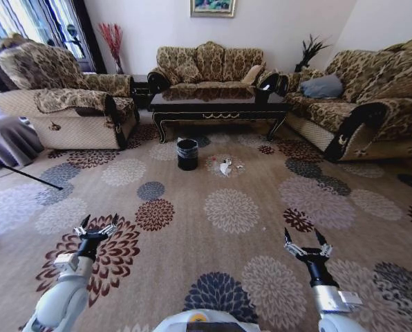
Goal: Move to the front of the table and pick up the trash from the floor, then place it into the trash bin.
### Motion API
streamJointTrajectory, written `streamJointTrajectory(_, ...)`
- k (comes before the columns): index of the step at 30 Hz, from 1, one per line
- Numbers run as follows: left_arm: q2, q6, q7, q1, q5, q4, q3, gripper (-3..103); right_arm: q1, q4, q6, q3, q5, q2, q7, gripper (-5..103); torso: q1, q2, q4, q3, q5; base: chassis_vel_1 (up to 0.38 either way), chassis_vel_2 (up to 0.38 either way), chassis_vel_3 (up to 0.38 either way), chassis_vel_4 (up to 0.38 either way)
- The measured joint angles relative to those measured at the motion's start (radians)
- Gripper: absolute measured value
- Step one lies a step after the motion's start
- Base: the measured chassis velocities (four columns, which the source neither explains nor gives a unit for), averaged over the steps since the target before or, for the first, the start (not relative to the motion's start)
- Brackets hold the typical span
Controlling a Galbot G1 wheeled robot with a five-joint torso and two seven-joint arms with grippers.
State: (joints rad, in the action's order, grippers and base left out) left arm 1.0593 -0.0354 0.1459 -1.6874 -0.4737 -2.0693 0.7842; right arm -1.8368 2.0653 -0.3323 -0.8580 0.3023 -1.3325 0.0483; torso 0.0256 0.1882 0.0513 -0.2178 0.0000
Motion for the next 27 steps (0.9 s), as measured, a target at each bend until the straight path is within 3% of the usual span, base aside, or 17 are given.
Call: streamJointTrajectory(27, 0.003, 0.006, -0.004, 0.015, -0.002, -0.004, -0.004, 100, -0.001, 0.000, -0.005, -0.007, -0.002, 0.008, 0.009, 100, -0.022, -0.104, 0.0000, 0.082, 0.0000, 0.000, 0.000, 0.000, 0.000)
